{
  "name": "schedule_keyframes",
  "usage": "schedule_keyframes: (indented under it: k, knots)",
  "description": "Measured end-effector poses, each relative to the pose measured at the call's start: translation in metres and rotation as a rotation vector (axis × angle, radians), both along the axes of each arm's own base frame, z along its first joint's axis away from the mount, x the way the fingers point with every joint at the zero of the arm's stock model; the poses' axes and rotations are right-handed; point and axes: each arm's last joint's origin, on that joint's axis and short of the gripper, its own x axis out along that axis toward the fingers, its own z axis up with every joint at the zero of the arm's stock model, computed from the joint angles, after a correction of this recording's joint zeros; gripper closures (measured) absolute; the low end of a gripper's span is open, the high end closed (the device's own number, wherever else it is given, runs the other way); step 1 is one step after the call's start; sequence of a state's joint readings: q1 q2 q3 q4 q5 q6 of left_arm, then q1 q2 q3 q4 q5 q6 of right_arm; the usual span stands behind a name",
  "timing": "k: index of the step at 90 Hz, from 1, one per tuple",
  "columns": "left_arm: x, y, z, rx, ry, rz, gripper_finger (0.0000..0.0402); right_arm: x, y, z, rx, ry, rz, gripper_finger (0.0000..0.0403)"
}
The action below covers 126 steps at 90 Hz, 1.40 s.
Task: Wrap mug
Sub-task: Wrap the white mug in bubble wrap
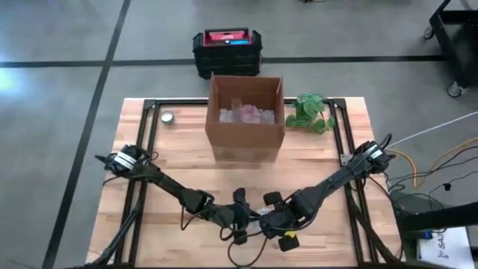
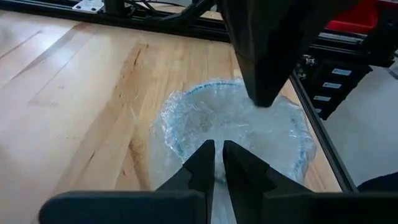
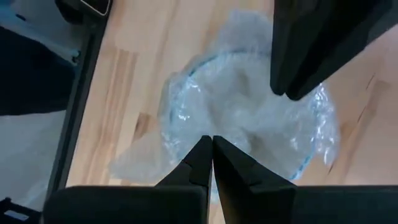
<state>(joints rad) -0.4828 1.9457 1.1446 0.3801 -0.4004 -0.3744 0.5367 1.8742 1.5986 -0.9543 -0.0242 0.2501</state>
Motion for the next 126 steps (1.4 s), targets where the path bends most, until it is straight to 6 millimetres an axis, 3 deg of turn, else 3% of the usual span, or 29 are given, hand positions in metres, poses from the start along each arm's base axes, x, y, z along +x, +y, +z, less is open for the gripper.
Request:
schedule_keyframes:
  k: [40,68,89,112,126]
  knots:
    - [0.000,0.000,0.000,-0.002,-0.003,-0.002,0.0379,0.021,0.001,-0.064,-0.068,0.113,0.041,0.0403]
    - [0.000,0.000,0.000,0.012,0.005,-0.013,0.0379,0.027,0.000,-0.075,-0.057,0.101,0.073,0.0403]
    - [0.000,0.000,0.000,0.013,0.007,-0.014,0.0379,0.023,-0.001,-0.051,-0.020,0.048,0.061,0.0403]
    - [0.000,0.000,0.000,0.013,0.009,-0.016,0.0379,0.008,-0.006,0.007,0.047,-0.074,0.036,0.0403]
    - [0.000,0.000,0.000,0.013,0.008,-0.016,0.0379,0.005,-0.012,0.016,-0.026,-0.125,-0.004,0.0403]
